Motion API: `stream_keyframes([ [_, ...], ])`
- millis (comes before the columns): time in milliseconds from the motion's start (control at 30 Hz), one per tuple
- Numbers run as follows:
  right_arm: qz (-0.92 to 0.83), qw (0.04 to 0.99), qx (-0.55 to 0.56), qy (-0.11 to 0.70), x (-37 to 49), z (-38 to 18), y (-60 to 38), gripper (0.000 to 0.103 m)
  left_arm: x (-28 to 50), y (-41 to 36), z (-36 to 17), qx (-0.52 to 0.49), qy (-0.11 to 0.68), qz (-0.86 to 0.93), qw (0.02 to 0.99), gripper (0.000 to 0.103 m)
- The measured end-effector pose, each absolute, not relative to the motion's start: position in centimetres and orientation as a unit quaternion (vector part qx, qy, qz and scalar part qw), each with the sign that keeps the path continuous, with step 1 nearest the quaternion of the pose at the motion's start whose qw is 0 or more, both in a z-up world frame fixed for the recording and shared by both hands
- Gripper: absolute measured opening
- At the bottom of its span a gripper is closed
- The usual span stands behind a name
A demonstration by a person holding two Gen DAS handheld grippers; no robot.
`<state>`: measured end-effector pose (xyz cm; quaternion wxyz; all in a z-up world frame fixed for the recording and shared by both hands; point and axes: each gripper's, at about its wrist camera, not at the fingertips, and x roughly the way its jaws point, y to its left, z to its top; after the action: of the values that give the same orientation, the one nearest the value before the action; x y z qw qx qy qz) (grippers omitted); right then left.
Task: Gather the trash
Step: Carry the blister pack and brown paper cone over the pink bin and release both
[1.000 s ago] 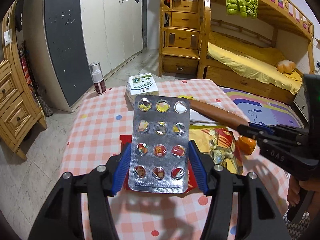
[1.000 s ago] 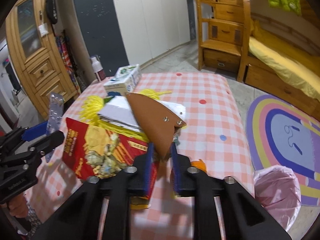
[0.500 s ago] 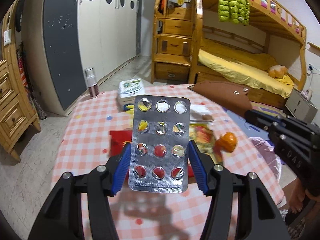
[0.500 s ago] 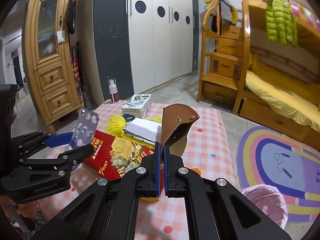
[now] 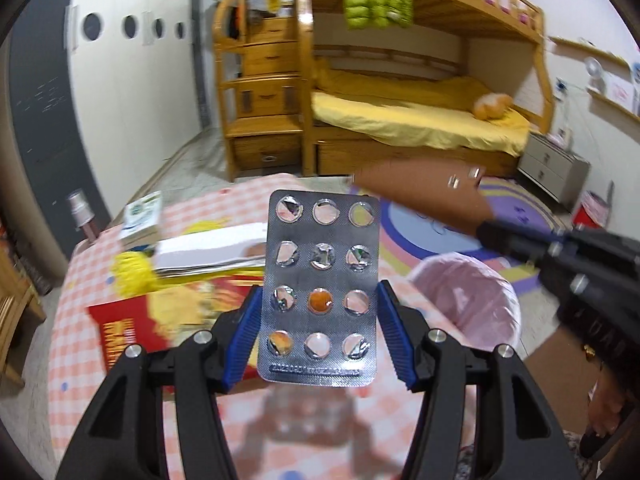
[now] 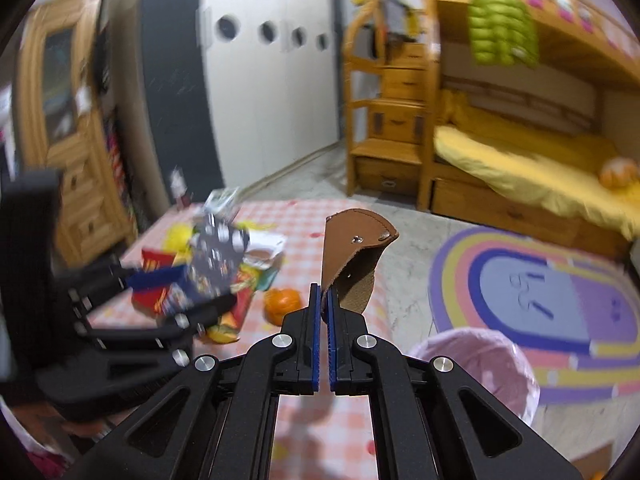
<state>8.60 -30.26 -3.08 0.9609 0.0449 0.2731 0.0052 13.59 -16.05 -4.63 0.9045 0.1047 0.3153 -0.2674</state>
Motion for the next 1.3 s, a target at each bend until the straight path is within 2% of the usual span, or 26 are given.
stream_keyframes([
  [267,-0.077,0.950,0.036,0.301,5.3,-5.2,-34.1,0.003,12.5,-21.4,-5.9,0.123,0.319,-0.319,0.884,0.056],
  [733,-0.144,0.922,0.112,0.341,3.0,-9.8,-42.0,0.003,11.9,-32.1,-9.0,0.152,0.342,-0.402,0.836,0.056],
  [767,-0.144,0.922,0.113,0.341,3.3,-10.1,-42.3,0.005,12.1,-32.5,-9.2,0.152,0.343,-0.404,0.835,0.057],
  [800,-0.142,0.923,0.113,0.340,3.4,-10.3,-42.6,0.006,12.3,-32.8,-9.4,0.154,0.345,-0.404,0.833,0.066],
  [833,-0.141,0.922,0.113,0.343,3.8,-10.6,-43.1,0.008,12.3,-33.0,-9.5,0.156,0.344,-0.402,0.834,0.071],
  [900,-0.142,0.919,0.123,0.346,4.0,-11.2,-43.8,0.018,12.9,-32.9,-9.6,0.149,0.350,-0.399,0.834,0.071],
  [1300,-0.126,0.924,0.173,0.318,3.3,-7.7,-43.5,0.021,14.1,-24.9,-5.8,0.111,0.331,-0.298,0.888,0.074],
])
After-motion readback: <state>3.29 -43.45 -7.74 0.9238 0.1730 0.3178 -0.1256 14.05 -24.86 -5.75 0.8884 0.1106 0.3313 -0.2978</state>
